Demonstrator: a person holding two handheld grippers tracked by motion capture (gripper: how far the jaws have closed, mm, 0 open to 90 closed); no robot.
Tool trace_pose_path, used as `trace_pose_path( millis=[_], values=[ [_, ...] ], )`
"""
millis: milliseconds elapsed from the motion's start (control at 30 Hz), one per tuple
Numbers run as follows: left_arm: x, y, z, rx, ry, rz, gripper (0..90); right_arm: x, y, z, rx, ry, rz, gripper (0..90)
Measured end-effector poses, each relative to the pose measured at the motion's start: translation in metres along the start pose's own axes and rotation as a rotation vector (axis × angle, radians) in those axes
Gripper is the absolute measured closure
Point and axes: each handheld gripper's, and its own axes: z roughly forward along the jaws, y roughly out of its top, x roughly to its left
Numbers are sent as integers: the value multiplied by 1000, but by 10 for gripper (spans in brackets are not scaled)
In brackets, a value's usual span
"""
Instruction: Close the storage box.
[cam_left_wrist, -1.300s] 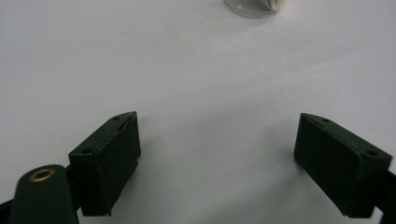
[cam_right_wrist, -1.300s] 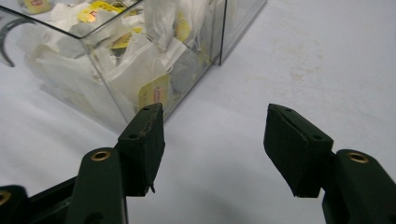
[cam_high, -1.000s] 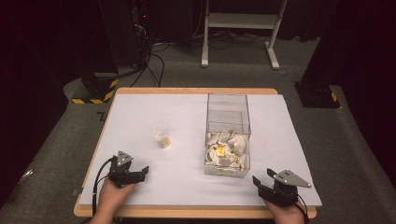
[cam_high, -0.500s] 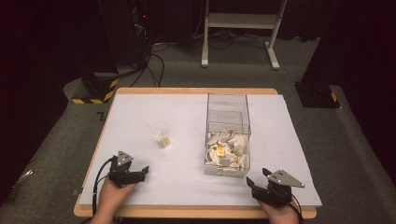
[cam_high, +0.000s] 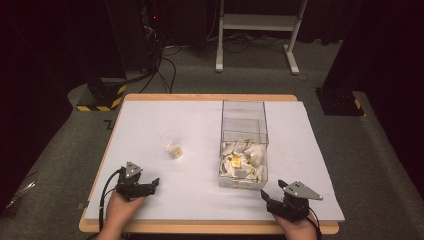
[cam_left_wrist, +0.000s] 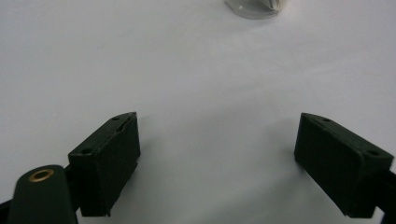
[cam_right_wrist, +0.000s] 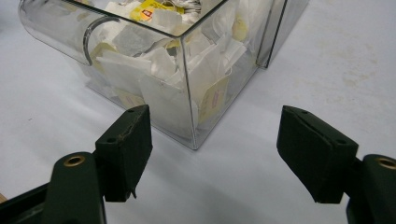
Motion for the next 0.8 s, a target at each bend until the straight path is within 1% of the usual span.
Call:
trace_pose_path(
  millis=[133, 267, 367, 500, 600, 700, 800],
  values=[
    [0, 0, 0, -1, 4, 5, 145, 0, 2, 1, -10, 2, 6, 245],
    [0, 0, 0, -2, 9, 9, 147, 1, 3, 3, -12, -8, 12, 186],
    [0, 0, 0, 0, 5, 4, 145, 2, 4, 5, -13, -11, -1, 161],
    [0, 0, 0, 0, 5, 1, 141, 3, 5, 9, -5, -4, -4, 152],
    [0, 0, 0, 1, 13, -2, 131, 5, 6, 13, 0, 2, -16, 146],
    [0, 0, 0, 3, 11, -7, 118, 8, 7, 16, 3, 6, -40, 140],
    [0, 0, 0, 2, 14, -5, 118, 8, 8, 18, 5, 3, -46, 134]
  ],
)
